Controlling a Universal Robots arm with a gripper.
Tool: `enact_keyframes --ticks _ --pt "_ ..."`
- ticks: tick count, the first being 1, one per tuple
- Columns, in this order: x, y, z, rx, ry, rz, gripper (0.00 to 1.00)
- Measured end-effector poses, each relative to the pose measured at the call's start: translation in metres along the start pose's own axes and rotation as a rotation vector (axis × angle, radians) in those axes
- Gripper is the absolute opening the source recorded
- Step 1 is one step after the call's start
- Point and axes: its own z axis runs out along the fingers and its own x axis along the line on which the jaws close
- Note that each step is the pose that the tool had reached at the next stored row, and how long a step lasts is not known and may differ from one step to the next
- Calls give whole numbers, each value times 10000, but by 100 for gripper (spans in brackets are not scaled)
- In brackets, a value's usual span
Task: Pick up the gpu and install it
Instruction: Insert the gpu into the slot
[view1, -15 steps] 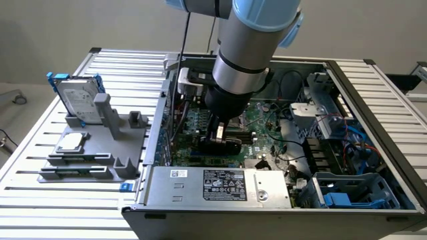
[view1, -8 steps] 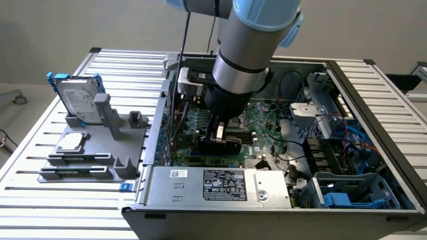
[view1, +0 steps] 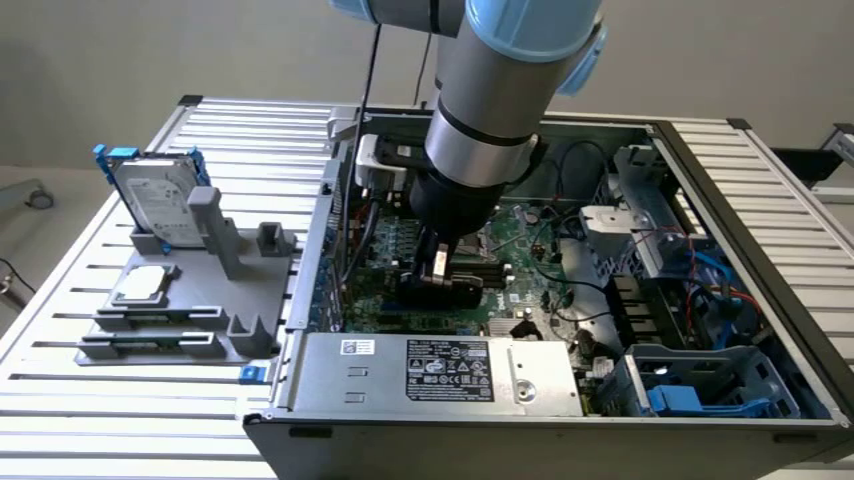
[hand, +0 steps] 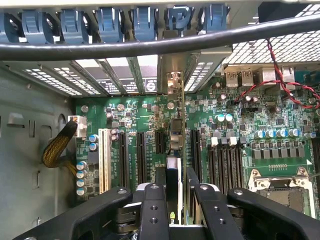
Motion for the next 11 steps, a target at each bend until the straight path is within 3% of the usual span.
enact_keyframes --ticks 11 --pt "1 -5 26 -16 -14 -93 26"
